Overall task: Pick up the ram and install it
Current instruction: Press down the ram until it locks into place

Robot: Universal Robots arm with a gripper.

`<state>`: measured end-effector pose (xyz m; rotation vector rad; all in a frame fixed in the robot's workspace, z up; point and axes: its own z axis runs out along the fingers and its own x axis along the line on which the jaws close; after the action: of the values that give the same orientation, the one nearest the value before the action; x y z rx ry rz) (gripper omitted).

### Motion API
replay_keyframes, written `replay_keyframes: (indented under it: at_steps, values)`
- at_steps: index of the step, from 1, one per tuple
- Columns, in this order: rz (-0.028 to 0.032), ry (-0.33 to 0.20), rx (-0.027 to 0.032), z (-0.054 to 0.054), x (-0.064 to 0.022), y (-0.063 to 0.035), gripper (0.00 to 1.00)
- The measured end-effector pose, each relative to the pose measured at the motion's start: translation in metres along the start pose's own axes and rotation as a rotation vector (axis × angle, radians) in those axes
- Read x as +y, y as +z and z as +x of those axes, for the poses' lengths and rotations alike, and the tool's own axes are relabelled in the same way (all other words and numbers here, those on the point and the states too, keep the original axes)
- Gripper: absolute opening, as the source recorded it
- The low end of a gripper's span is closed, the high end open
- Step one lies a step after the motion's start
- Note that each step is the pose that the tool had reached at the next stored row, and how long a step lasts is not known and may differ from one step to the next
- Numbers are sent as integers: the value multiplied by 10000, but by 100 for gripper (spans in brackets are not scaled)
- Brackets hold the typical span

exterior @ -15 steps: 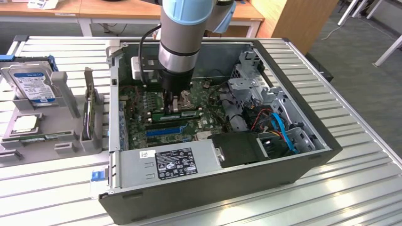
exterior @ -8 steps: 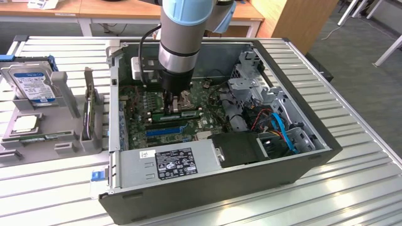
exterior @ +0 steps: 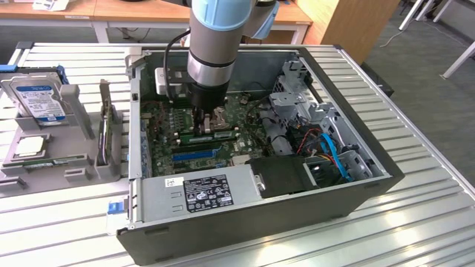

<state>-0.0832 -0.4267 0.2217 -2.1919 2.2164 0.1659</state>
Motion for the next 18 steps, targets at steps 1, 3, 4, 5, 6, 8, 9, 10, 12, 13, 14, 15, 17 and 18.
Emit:
replay_keyframes:
  at_steps: [1,3,4,5,6,8,9,10,12,13,14,15,17,18]
  values:
    - [0,0,-1,0,0,1,10]
    - [1,0,0,0,0,1,10]
    - [1,-1,0,0,0,1,10]
    - [1,-1,-1,0,0,1,10]
    - [1,-1,-1,0,0,1,10]
    - [1,-1,-1,0,-1,1,10]
    - [1,-1,0,0,0,1,10]
    - [1,-1,0,0,0,1,10]
    - [1,-1,-1,0,0,1,10]
    - [1,-1,0,0,0,1,10]
    - [1,-1,0,0,-1,1,10]
    - [1,-1,0,0,0,2,10]
    - [0,-1,1,0,0,4,10]
    - [0,-1,1,0,-1,4,10]
